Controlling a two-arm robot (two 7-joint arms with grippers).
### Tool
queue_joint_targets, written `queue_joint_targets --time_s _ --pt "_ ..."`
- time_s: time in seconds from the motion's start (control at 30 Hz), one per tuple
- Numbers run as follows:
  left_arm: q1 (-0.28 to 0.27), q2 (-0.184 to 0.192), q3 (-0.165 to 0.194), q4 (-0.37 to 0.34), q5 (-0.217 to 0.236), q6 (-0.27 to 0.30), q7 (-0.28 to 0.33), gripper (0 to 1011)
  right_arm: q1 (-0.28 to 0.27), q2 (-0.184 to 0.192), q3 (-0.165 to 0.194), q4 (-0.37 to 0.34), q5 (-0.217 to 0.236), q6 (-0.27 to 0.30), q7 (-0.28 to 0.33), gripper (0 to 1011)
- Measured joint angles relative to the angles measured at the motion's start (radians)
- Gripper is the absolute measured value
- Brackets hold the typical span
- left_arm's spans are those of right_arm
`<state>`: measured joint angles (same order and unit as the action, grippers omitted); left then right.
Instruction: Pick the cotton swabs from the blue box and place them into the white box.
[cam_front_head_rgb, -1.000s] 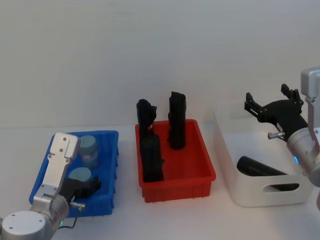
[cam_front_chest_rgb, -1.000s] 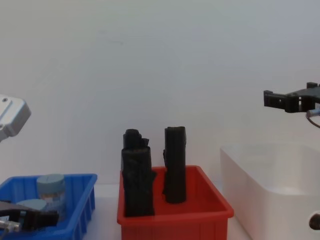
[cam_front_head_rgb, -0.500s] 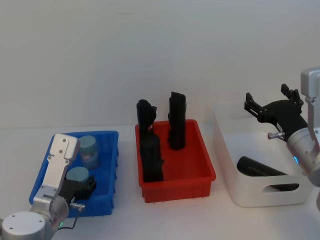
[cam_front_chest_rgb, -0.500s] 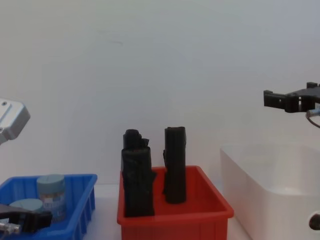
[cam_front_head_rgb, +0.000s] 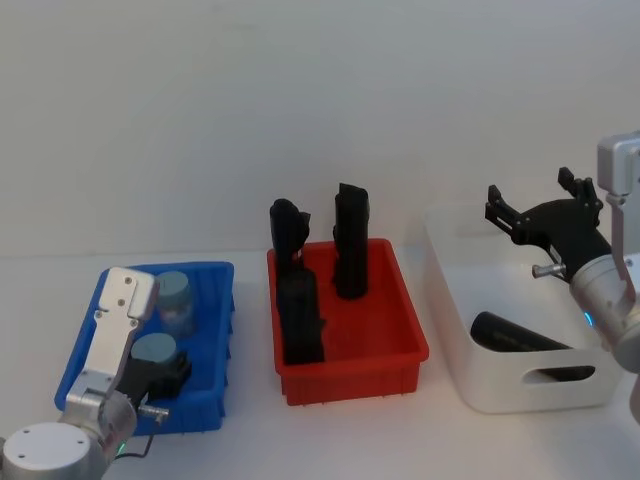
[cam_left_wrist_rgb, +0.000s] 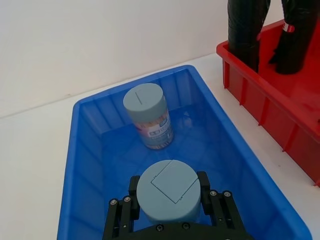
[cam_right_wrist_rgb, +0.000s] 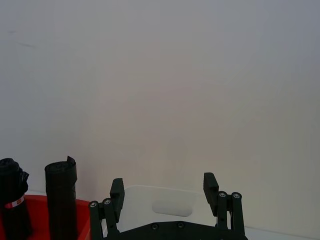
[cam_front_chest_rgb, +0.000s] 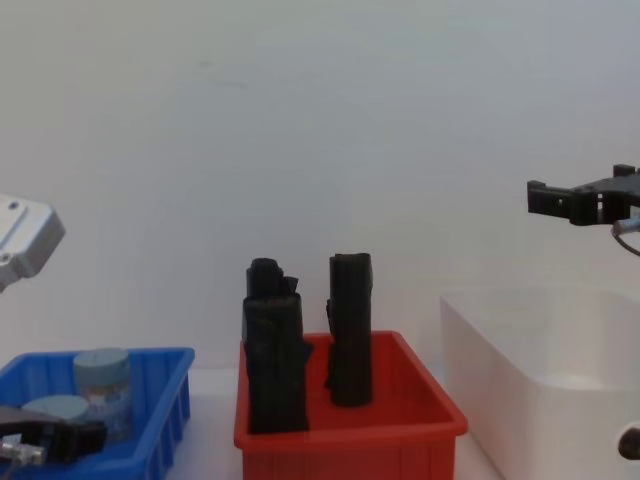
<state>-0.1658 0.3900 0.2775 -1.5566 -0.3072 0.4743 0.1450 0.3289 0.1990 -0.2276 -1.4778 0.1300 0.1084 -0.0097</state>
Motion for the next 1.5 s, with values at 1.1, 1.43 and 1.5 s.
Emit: queue_joint_targets --time_s 1.1,1.43,1.5 --pt "0.02 0.046 -0.033 -0.286 0.116 -0.144 -0.045 683 0.008 -0.003 -0.007 0.001 0.002 -0.055 0.094 1002" --pt "0.017 0.061 -0.051 -0.345 0.084 -0.205 -0.119 683 0.01 0.001 -0.017 -0.009 -0.004 -0.104 0.212 1002" --pt "0.017 0.062 -0.053 -0.353 0.077 -0.214 -0.132 683 0.01 0.002 -0.019 -0.012 -0.004 -0.115 0.243 1001"
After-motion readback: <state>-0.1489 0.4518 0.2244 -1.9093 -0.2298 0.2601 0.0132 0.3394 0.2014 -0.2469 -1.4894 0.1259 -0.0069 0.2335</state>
